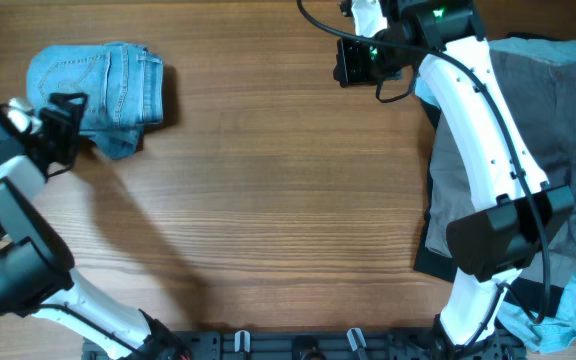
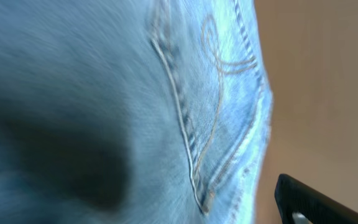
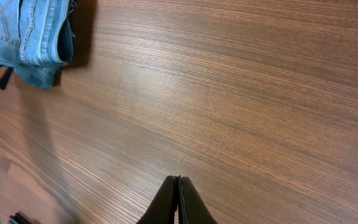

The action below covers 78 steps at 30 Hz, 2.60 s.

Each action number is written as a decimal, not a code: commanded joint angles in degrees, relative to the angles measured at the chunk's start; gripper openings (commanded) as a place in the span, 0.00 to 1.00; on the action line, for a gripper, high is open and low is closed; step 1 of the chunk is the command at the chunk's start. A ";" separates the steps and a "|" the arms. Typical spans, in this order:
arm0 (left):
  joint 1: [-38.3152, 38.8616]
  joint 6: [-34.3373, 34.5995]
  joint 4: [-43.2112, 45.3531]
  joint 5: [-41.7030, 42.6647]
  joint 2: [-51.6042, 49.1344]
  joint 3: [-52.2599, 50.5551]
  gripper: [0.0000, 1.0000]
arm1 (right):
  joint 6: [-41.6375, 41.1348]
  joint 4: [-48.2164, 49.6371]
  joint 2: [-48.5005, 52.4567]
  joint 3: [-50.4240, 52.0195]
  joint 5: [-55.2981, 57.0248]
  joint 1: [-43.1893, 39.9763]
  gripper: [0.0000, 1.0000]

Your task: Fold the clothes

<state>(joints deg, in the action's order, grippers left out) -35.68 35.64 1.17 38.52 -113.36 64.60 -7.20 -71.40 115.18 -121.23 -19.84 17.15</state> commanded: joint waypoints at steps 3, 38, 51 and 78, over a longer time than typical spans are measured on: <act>-5.35 -12.31 -14.10 16.41 4.96 3.56 1.00 | 1.20 -0.48 0.22 0.17 0.55 0.13 0.04; 16.13 -36.92 -58.69 -10.99 62.95 3.56 1.00 | -11.58 -6.27 -38.91 0.17 9.53 0.13 1.00; 16.13 -36.92 -58.69 -10.99 62.95 3.56 1.00 | -2.03 -3.78 -37.99 1.46 15.45 0.13 1.00; 16.13 -36.92 -58.69 -10.99 62.95 3.56 1.00 | 12.22 60.06 -100.96 103.10 8.57 -12.28 1.00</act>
<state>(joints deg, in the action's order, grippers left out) -19.86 -0.19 -57.67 27.83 -50.63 67.64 10.04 -12.21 22.50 -24.80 -10.17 7.42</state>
